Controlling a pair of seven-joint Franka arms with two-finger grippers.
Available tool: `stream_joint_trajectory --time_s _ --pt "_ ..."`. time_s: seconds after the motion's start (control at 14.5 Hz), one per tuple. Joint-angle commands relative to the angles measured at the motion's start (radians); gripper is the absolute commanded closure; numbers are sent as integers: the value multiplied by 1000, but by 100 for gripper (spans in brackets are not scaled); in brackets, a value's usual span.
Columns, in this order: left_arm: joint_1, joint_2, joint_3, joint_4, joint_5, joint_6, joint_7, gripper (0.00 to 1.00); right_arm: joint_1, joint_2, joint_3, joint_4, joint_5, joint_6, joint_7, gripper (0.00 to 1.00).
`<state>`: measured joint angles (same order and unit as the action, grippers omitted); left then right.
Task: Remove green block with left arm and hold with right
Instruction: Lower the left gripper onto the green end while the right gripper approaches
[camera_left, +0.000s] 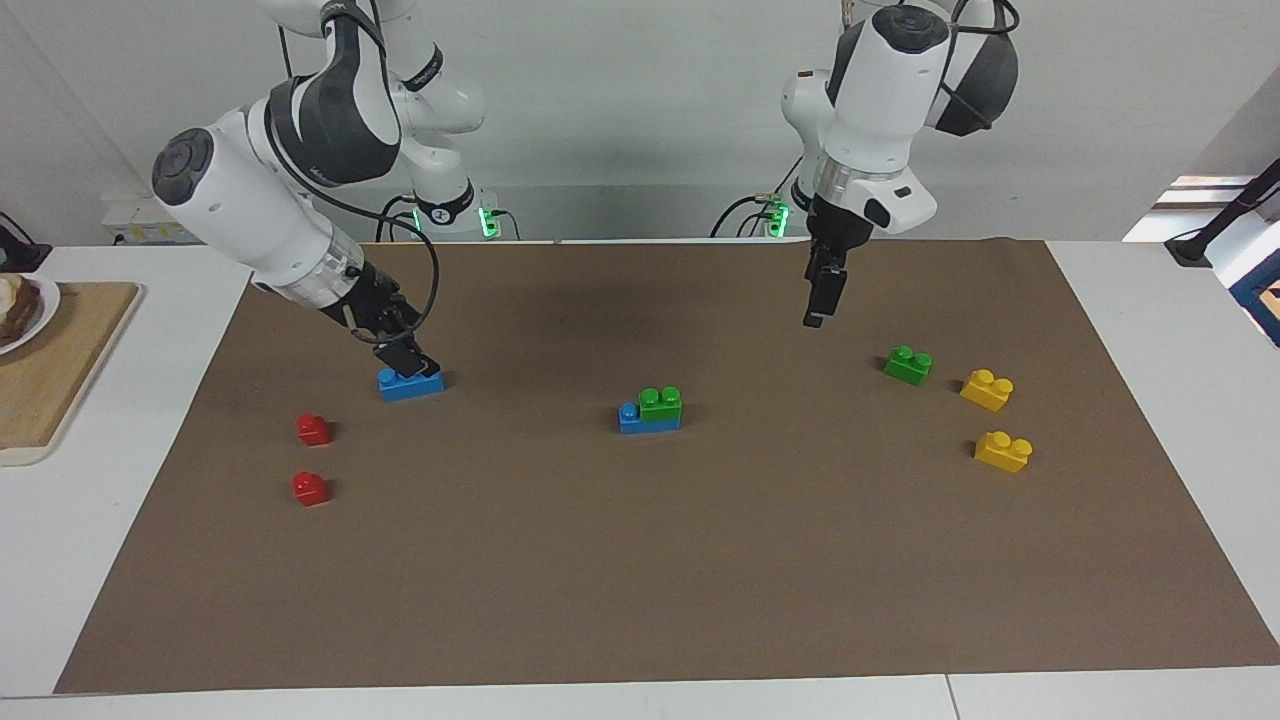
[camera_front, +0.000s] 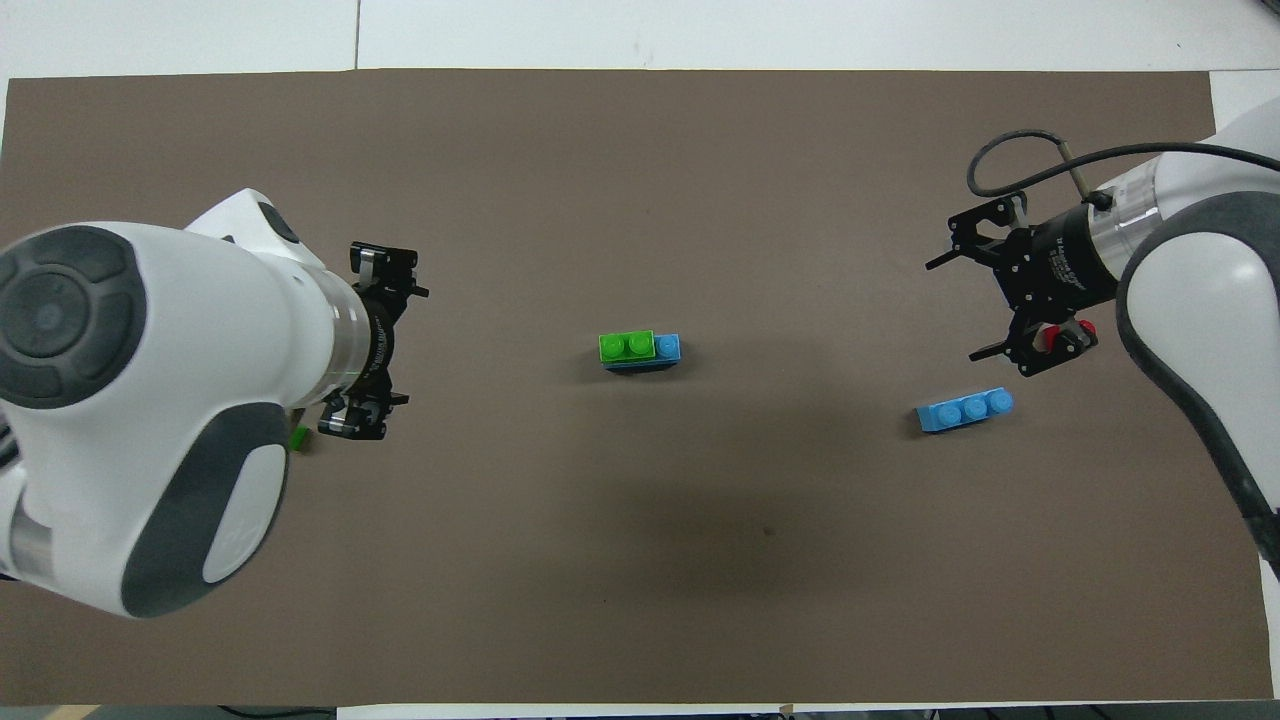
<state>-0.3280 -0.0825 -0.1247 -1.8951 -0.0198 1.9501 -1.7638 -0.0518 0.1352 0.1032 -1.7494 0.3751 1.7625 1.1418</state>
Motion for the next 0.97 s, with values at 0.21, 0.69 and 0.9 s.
stream_joint_trajectory --time_s 0.21,0.69,0.9 --pt "-98 125 17 13 -11 104 -270 0 72 58 1 -58 114 158 160 2" --pt "-149 296 19 116 1 148 -400 0 171 90 3 -142 194 330 257 2" --pt "-174 328 19 122 18 171 -451 0 210 86 3 -191 249 420 274 2"
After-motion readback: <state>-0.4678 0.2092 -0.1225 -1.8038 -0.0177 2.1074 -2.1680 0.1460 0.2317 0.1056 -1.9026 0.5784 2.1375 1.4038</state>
